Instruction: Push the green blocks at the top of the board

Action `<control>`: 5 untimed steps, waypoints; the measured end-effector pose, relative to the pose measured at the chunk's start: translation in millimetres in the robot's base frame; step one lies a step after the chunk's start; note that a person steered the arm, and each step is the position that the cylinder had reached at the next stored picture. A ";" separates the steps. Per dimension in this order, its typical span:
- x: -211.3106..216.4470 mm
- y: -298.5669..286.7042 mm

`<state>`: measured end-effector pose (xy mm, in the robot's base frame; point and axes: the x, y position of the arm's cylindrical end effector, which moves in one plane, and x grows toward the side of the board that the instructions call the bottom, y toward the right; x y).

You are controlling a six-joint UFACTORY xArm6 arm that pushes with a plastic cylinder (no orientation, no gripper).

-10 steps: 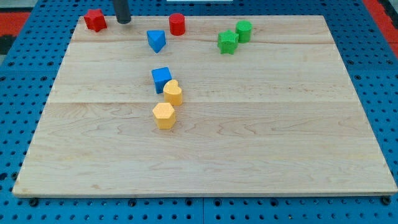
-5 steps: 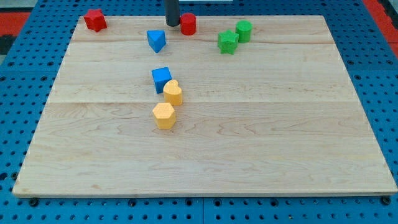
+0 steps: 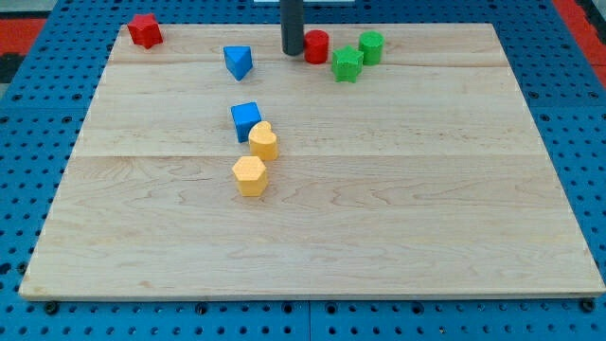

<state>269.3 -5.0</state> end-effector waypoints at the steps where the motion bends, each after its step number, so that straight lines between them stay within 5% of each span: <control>1: 10.9 -11.2; 3: 49.6 -9.2; 5: -2.0 90.3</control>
